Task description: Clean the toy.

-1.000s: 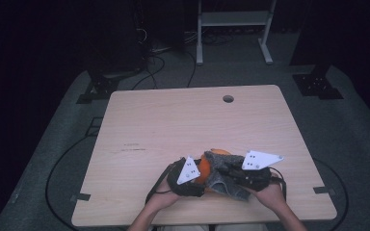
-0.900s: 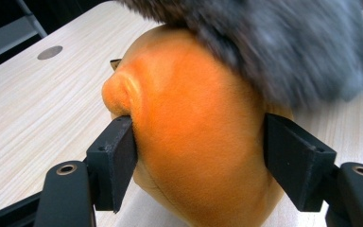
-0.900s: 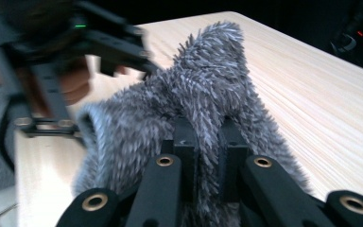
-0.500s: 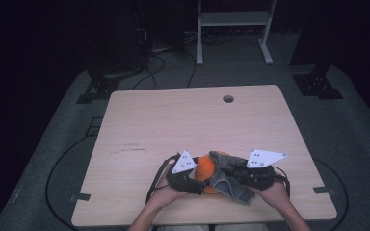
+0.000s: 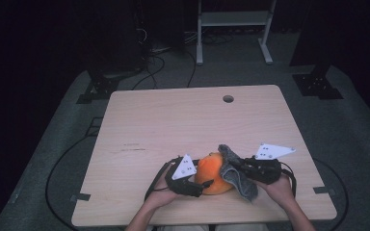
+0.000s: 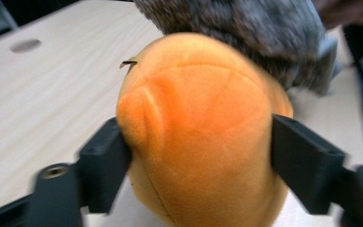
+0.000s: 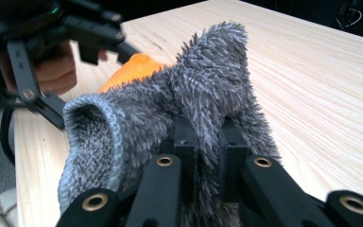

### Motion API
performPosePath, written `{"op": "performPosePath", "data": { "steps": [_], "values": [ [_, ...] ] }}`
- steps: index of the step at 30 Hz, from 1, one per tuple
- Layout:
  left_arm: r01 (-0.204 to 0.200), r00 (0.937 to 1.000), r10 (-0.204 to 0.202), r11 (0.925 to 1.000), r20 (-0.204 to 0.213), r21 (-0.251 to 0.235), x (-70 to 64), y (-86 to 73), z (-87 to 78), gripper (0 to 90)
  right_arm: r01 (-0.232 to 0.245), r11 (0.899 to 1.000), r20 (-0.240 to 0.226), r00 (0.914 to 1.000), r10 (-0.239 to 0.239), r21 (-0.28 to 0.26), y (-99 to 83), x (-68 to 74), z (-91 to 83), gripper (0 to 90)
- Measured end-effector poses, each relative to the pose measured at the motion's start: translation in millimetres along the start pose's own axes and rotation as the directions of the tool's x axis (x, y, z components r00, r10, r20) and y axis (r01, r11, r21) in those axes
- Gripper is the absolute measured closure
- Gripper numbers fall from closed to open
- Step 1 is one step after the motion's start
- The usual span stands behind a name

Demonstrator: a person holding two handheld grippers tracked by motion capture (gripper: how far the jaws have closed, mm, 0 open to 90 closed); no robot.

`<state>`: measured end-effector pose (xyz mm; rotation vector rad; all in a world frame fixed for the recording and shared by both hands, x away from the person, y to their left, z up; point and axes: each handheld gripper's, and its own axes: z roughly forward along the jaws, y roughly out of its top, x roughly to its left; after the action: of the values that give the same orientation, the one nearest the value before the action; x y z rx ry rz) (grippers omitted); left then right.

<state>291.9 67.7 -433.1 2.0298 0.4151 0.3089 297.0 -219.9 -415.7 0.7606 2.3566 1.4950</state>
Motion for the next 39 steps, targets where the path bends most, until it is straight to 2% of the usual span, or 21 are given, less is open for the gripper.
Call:
{"op": "performPosePath", "data": {
  "steps": [2,3,4,5,7,9,11,12,14,15,17,19,22,23,25,26,27,28,30,35,39],
  "values": [
    [0.086,0.996,-0.086,0.9963,0.025,-0.006,6.0,3.9,-0.9,15.6,0.026,1.0,-0.009,0.9996,-0.026,0.013,1.3,4.3,1.4,80.9],
    [0.114,0.9928,-0.113,0.9935,0.039,-0.008,8.0,4.7,-1.0,10.7,0.035,0.999,-0.033,0.9988,-0.034,0.01,1.9,6.5,2.6,80.9],
    [0.155,0.9861,-0.154,0.9878,0.061,-0.009,9.4,5.2,-0.1,10.4,0.041,0.999,-0.048,0.998,-0.04,0.01,2.1,8.6,3.5,80.8],
    [0.161,0.9852,-0.16,0.987,0.061,0.001,9.1,5.2,1.3,11.6,0.059,0.998,-0.061,0.9964,-0.058,0.013,2.5,12.5,5.1,80.9],
    [0.113,0.9924,-0.114,0.9935,0.048,0.017,4.4,3.4,3.8,21.4,0.078,0.997,-0.065,0.9949,-0.077,0.016,3.1,17.5,6.6,80.8],
    [0.058,0.9983,-0.058,0.9982,0.009,-0.018,-0.2,4.4,1.1,31.1,0.079,0.997,-0.057,0.9953,-0.078,0.017,3.3,17.9,6.0,80.8],
    [-0.001,0.9999,0.0,0.9985,-0.015,-0.054,-3.9,7.9,-1.6,35.6,0.081,0.997,-0.035,0.9961,-0.081,-0.008,7.2,17.9,0.4,81.0],
    [-0.071,0.9963,0.068,0.9951,-0.054,-0.069,-8.8,10.6,-2.1,36.6,0.09,0.995,-0.033,0.9953,-0.091,-0.033,10.7,20.3,-3.0,81.0],
    [-0.142,0.9867,0.136,0.9875,-0.089,-0.068,-15.9,13.6,1.3,37.0,0.121,0.989,-0.043,0.9912,-0.125,-0.089,17.7,29.6,-5.6,80.9],
    [-0.156,0.985,0.151,0.9857,-0.084,-0.063,-17.3,13.3,3.1,36.9,0.142,0.985,-0.066,0.9867,-0.149,-0.096,20.7,35.2,-2.9,80.9],
    [-0.188,0.9786,0.184,0.9817,-0.091,-0.03,-18.3,10.1,6.0,36.5,0.178,0.983,-0.046,0.9825,-0.181,-0.051,19.9,39.7,5.1,80.9],
    [-0.172,0.9826,0.169,0.9843,-0.077,-0.039,-15.1,6.5,4.8,36.3,0.14,0.989,-0.059,0.988,-0.142,-0.041,14.2,31.2,8.2,80.9],
    [-0.143,0.9883,0.141,0.9889,-0.057,-0.039,-10.4,4.3,2.4,34.1,0.086,0.996,-0.022,0.996,-0.087,-0.031,7.6,17.0,5.3,80.9],
    [-0.118,0.992,0.116,0.9921,-0.05,-0.042,-8.5,4.5,1.9,29.9,0.066,0.997,-0.011,0.9977,-0.067,-0.03,5.2,13.8,3.8,80.9],
    [-0.019,0.9998,0.019,0.9981,-0.004,-0.059,-3.4,6.7,2.6,18.5,0.04,0.999,-0.008,0.9991,-0.041,-0.035,2.1,13.0,3.8,80.9],
    [0.035,0.9994,-0.035,0.9977,0.0,-0.058,-0.6,7.0,4.2,15.5,0.048,0.998,-0.011,0.9988,-0.048,-0.035,3.0,15.9,4.9,80.9],
    [0.034,0.9994,-0.035,0.9987,-0.006,-0.038,0.1,5.8,5.0,14.7,0.065,0.997,-0.036,0.9971,-0.067,-0.046,5.3,21.5,6.8,80.8],
    [0.031,0.9995,-0.031,0.999,-0.007,-0.033,0.5,4.6,4.3,18.4,0.084,0.995,-0.04,0.9955,-0.086,-0.048,6.8,25.7,8.7,80.8],
    [0.019,0.9998,-0.019,0.9993,-0.011,-0.034,1.9,2.3,1.6,25.5,0.1,0.994,-0.024,0.9946,-0.101,-0.038,6.7,26.2,9.9,80.7],
    [-0.008,0.9998,0.008,0.9999,-0.016,-0.015,3.4,0.3,-1.3,30.4,0.02,0.999,-0.003,0.9998,-0.02,-0.04,-5.2,9.4,7.1,80.7],
    [-0.019,0.9998,0.019,0.9997,-0.011,-0.017,3.2,-2.4,-3.7,30.6,-0.041,0.999,0.022,0.9989,0.042,-0.024,-16.1,-4.0,3.2,80.7]
  ]
}}
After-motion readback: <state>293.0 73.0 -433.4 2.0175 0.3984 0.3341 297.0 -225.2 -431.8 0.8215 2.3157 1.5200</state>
